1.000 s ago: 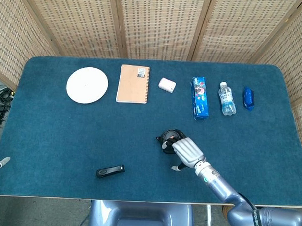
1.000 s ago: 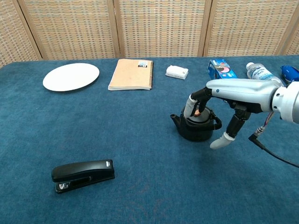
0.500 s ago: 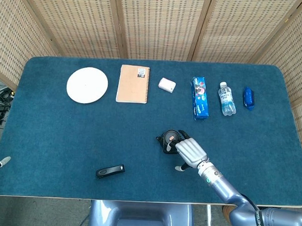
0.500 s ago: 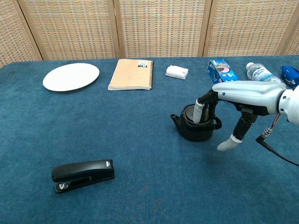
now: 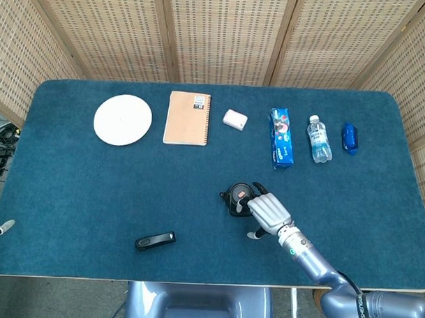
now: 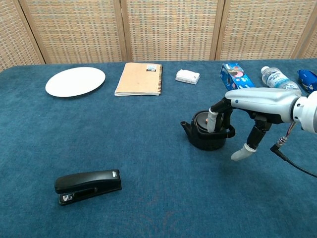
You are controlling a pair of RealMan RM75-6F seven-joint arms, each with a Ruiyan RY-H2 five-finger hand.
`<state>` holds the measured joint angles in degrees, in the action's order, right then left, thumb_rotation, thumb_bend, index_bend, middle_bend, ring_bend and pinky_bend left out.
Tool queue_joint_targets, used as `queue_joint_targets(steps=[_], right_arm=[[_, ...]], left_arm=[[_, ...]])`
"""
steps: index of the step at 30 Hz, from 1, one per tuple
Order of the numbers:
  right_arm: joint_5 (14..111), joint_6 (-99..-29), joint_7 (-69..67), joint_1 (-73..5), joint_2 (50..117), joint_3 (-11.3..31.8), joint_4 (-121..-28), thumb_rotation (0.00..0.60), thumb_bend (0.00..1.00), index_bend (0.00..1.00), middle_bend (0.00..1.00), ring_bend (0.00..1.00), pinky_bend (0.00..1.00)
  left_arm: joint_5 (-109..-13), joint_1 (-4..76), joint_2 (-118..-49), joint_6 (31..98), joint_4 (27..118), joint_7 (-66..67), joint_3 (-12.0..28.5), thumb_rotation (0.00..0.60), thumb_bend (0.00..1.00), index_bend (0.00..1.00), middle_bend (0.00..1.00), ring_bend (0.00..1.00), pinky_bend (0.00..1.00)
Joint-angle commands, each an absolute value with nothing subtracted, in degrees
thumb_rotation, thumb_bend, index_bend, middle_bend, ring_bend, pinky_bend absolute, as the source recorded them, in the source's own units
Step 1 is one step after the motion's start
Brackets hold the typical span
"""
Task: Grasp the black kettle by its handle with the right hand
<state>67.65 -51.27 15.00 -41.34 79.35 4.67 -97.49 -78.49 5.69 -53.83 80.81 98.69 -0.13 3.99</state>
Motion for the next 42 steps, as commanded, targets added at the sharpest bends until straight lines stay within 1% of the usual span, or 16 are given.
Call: queue_joint_targets(steps=[1,3,19,22,25,28,33,34,35,42], right_arm=[[67.7,-51.0,15.1,-41.4,79.4,4.4,-97.5,0.6,0.0,0.42,0.49,0.41,0.0],[68.2,-50.8,16.1,-41.4,79.6,3.8,-97.6,0.6,0.0,0.43,0.49,0.42,0.0],[66.6,-50.7,20.8,-42.0,82.8,2.9,-94.4,0.6,0.0,0.43,0.5,0.42,0.0],[66.9,-50.9,21.5,-41.9,83.4,2.6,-93.8,0.6,0.0,0.44,0.51,0.43,0.0],[67.5,-51.7,21.7,-41.7,84.5,2.5,-92.7,0.6,0.0,0.48,0.54,0.45,0.0],[68.1,-52.4,21.3,-41.5,85.5,2.9,-91.8,0.6,0.0,0.55,0.62,0.48,0.0],[68.9,-53.1,19.5,-41.3,86.9,3.8,-90.2,0.6,0.0,0.73,0.77,0.51,0.0],[69.1,-53.2,19.3,-41.3,87.0,3.9,-90.1,0.6,0.0,0.75,0.79,0.52,0.0],[69.2,-53.3,19.0,-41.3,87.1,4.0,-89.9,0.6,0.0,0.8,0.82,0.54,0.0],[71.3,-54.1,14.7,-41.0,88.6,5.2,-87.7,0.6,0.0,0.97,0.91,0.68,0.0]], left_arm=[[-78.5,5.7,-53.8,80.9,98.7,-0.2,4.0,0.6,0.0,0.0,0.0,0.0,0.0],[-78.4,5.6,-53.8,80.9,98.7,-0.2,4.0,0.6,0.0,0.0,0.0,0.0,0.0],[-78.4,5.5,-53.7,81.1,98.7,-0.6,4.1,0.6,0.0,0.0,0.0,0.0,0.0],[-78.3,5.5,-53.7,81.0,98.6,-0.8,4.2,0.6,0.0,0.0,0.0,0.0,0.0],[-78.3,5.5,-53.6,81.0,98.6,-0.9,4.2,0.6,0.0,0.0,0.0,0.0,0.0],[-78.3,5.5,-53.6,81.1,98.5,-1.0,4.2,0.6,0.0,0.0,0.0,0.0,0.0],[-78.3,5.4,-53.6,81.1,98.5,-1.2,4.2,0.6,0.0,0.0,0.0,0.0,0.0],[-78.3,5.4,-53.5,81.1,98.5,-1.2,4.3,0.6,0.0,0.0,0.0,0.0,0.0],[-78.3,5.4,-53.5,81.1,98.5,-1.2,4.3,0.6,0.0,0.0,0.0,0.0,0.0],[-78.3,5.4,-53.5,81.0,98.4,-1.3,4.3,0.6,0.0,0.0,0.0,0.0,0.0]])
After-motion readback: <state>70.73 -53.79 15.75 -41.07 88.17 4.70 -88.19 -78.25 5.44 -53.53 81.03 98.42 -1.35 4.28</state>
